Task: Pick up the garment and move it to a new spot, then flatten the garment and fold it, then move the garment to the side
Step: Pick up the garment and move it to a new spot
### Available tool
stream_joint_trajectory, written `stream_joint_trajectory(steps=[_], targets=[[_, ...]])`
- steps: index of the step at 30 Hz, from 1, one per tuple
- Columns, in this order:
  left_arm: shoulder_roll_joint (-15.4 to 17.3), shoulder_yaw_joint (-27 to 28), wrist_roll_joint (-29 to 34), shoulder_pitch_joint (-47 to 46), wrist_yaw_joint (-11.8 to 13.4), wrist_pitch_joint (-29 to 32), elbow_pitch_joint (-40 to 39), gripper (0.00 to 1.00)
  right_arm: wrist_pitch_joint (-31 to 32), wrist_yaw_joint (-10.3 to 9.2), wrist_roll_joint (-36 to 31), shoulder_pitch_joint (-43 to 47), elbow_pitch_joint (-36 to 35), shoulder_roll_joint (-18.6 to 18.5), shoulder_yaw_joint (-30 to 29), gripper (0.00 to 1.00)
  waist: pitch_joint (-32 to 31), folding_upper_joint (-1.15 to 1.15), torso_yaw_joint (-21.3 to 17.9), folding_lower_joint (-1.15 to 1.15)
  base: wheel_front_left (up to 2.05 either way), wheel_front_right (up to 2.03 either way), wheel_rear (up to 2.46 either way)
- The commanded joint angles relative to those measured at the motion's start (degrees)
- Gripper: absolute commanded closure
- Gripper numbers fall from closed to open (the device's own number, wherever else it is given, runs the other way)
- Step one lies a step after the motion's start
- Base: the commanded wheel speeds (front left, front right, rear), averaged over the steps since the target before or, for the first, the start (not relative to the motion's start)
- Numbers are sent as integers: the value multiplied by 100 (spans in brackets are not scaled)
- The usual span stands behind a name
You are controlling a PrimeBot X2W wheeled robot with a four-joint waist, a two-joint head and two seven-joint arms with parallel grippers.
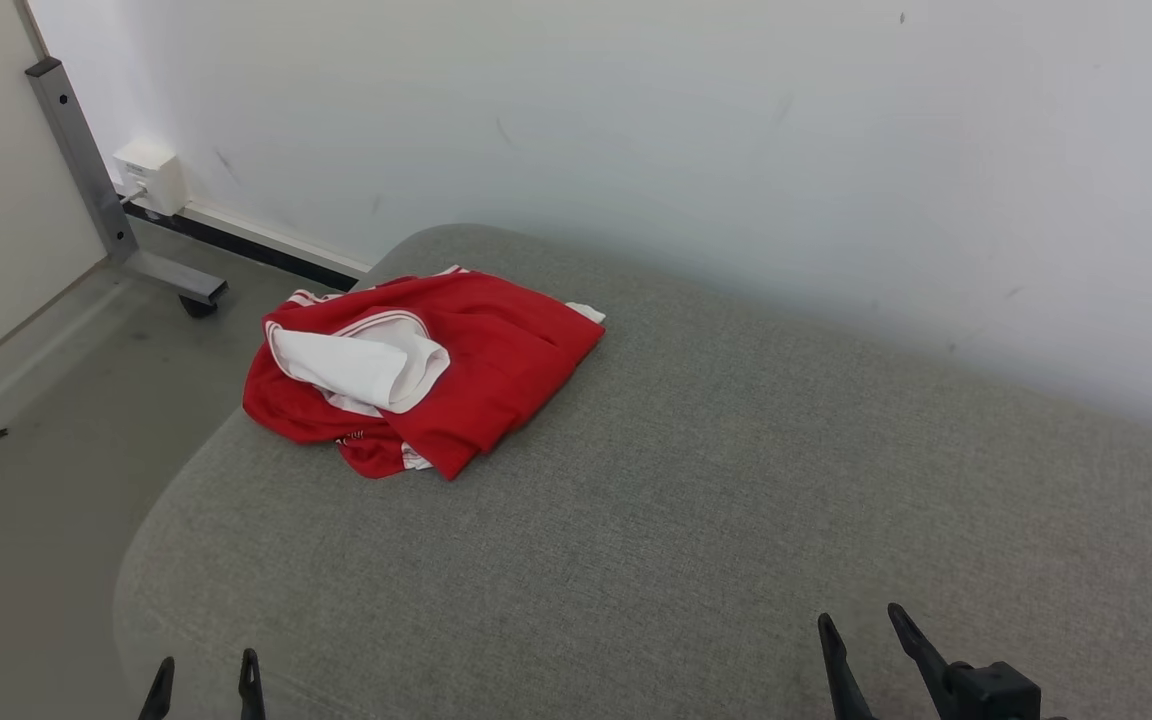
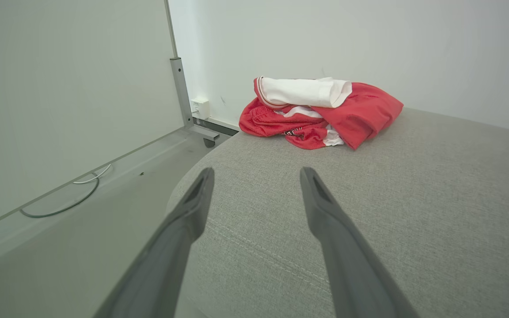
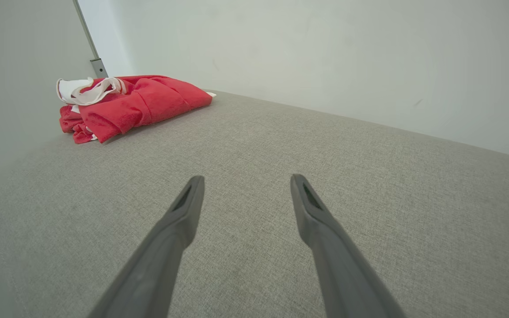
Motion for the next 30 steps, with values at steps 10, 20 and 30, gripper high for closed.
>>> stream_joint_trajectory(steps=[10,20,30], targets=[[264,-113,-212,-1122,-229,343,665,0,-31,5,-27,82,-5,-10,57,0,72,0,-289,0,0,0,0],[999,28,-1326,-2913,-443,1555,1645,0,250,4,-362,-607,-310,-15,818,0,1016,0,-1759,0,0,0,0],[1656,703,-3099,-3802,-427,3123,1738,0,183,4,-286,-1198,-510,-10,1185,0,2085,0,-2710,0,0,0,0]])
